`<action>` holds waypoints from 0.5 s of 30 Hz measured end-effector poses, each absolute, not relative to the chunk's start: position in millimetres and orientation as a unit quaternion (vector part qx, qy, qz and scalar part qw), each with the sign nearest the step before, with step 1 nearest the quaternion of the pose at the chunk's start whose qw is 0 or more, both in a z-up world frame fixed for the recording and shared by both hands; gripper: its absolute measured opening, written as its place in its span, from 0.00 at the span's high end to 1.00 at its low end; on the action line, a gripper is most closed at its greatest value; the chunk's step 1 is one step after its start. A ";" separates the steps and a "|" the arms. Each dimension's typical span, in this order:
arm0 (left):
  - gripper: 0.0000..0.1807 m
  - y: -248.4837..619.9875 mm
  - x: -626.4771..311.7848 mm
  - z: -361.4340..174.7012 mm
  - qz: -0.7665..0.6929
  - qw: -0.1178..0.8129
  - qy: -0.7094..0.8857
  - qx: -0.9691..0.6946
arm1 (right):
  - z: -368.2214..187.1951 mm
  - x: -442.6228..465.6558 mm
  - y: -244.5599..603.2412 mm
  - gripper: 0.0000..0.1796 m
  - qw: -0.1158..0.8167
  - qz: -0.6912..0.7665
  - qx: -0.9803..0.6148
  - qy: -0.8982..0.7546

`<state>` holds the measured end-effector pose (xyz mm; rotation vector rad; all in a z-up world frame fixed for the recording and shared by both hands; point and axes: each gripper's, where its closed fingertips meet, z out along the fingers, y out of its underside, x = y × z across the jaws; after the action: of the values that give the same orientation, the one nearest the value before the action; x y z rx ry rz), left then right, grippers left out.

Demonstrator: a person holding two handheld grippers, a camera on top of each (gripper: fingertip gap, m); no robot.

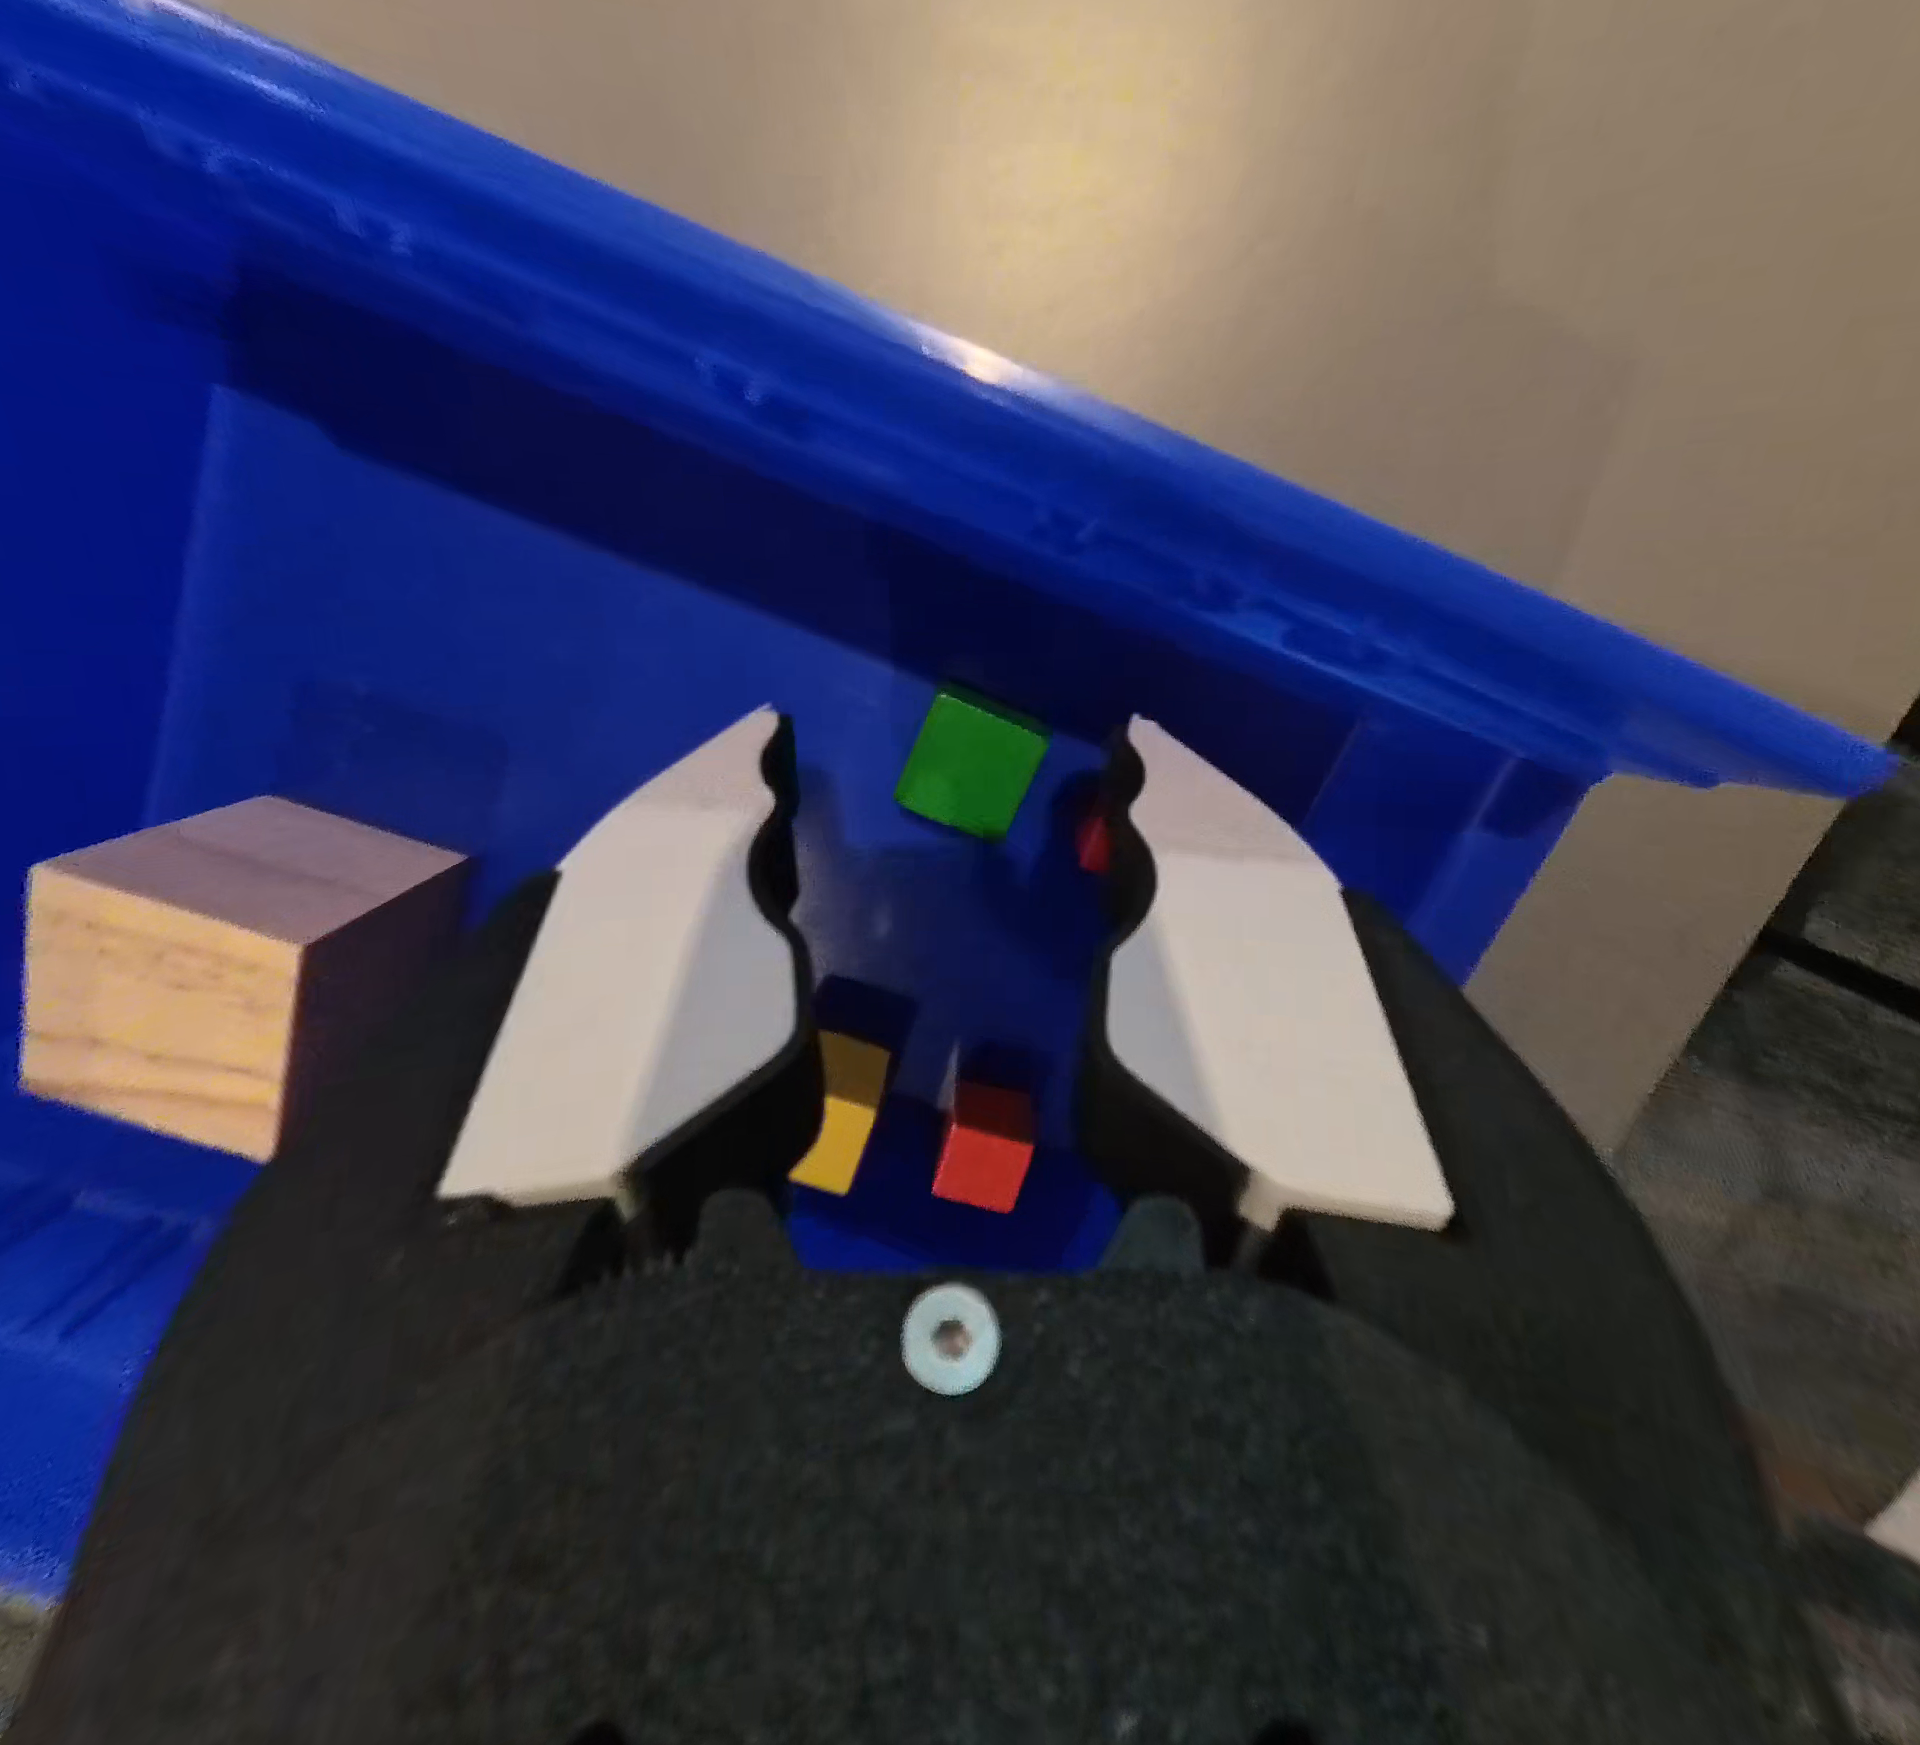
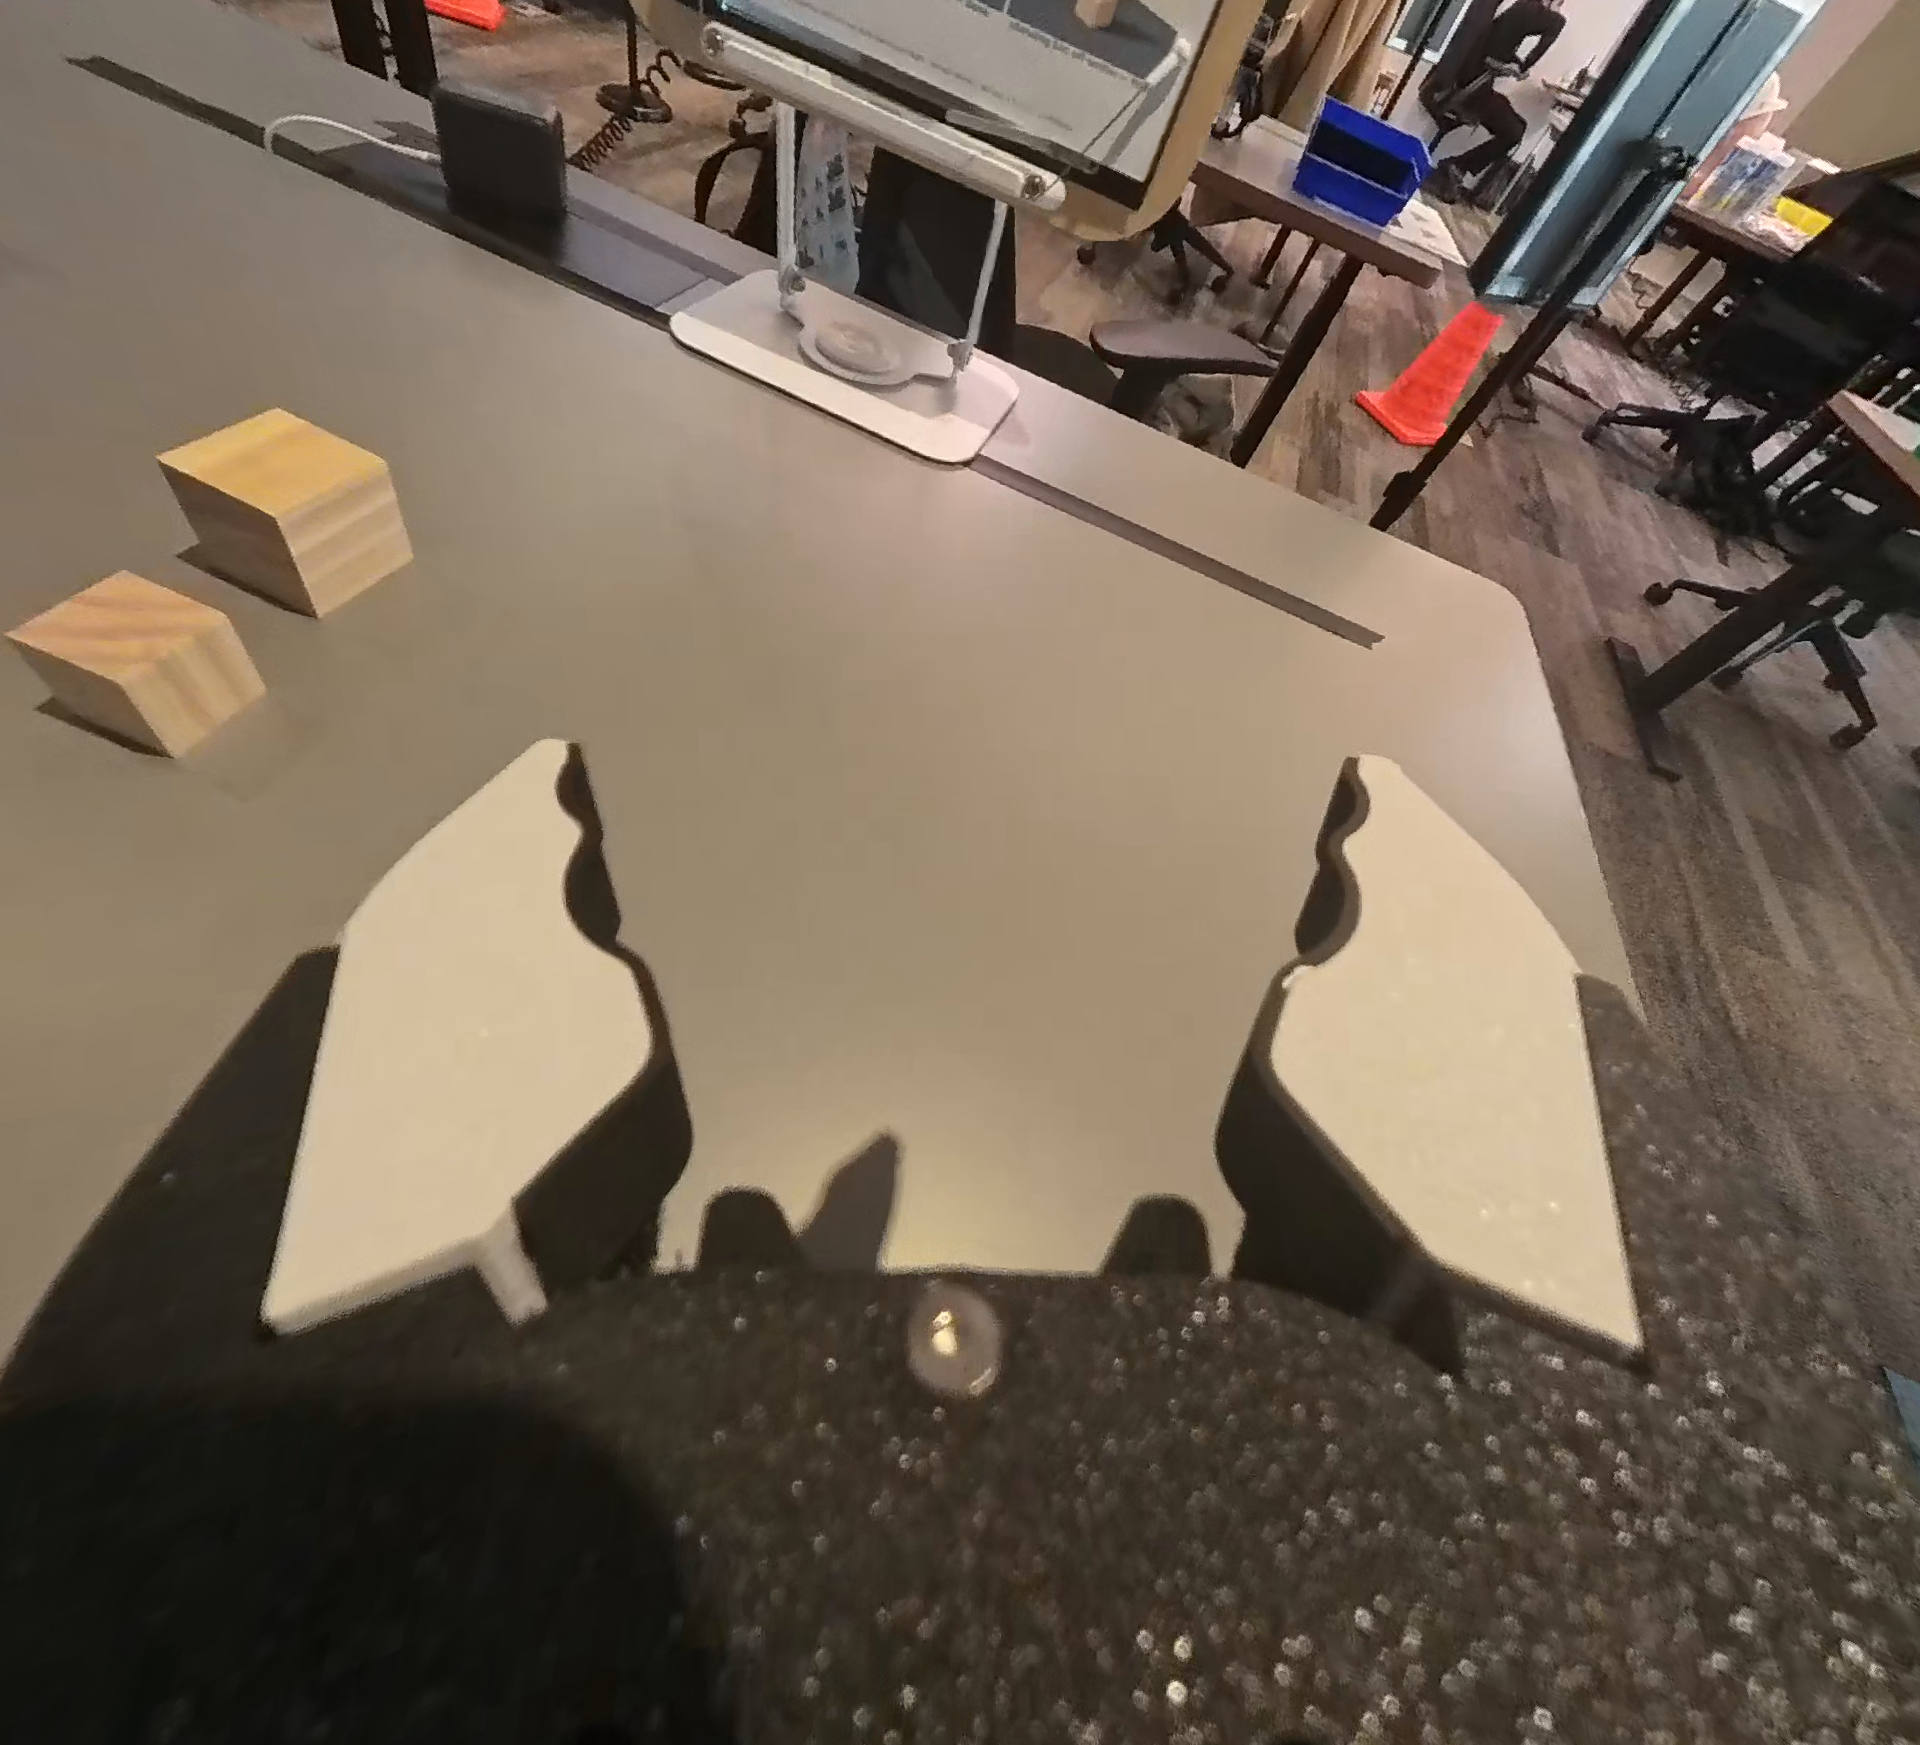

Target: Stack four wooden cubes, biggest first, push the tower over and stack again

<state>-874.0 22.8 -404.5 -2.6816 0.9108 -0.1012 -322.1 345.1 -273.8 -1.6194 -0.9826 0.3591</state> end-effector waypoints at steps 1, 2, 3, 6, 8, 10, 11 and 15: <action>0.68 21.2 -872.7 -409.2 -0.039 0.145 0.319 -0.936 | -274.7 -323.4 345.0 0.29 0.569 0.153 -0.690 -0.420; 0.68 19.7 -872.2 -413.7 -0.040 0.138 0.322 -0.936 | -276.0 -323.7 345.5 0.29 0.569 0.153 -0.690 -0.420; 0.68 18.4 -872.5 -417.8 -0.039 0.131 0.324 -0.936 | -276.9 -324.3 345.5 0.28 0.568 0.153 -0.691 -0.420; 0.68 15.1 -874.0 -425.9 -0.042 0.119 0.325 -0.937 | -275.8 -324.2 345.0 0.28 0.569 0.154 -0.690 -0.419; 0.69 15.0 -876.0 -429.4 -0.042 0.117 0.324 -0.938 | -275.3 -323.6 345.1 0.28 0.570 0.156 -0.690 -0.419; 0.71 15.4 -877.6 -432.7 -0.044 0.114 0.322 -0.939 | -275.6 -323.1 345.5 0.28 0.570 0.155 -0.690 -0.419; 0.72 15.6 -878.6 -434.8 -0.044 0.112 0.322 -0.939 | -275.5 -323.1 345.3 0.28 0.570 0.156 -0.690 -0.419; 0.80 16.3 -881.3 -443.2 -0.046 0.102 0.317 -0.942 | -276.4 -322.3 347.2 0.28 0.570 0.156 -0.690 -0.418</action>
<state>-881.3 16.3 -443.2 -2.7807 0.9367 -0.1373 -322.3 347.2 -276.4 -1.6208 -0.9804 0.3654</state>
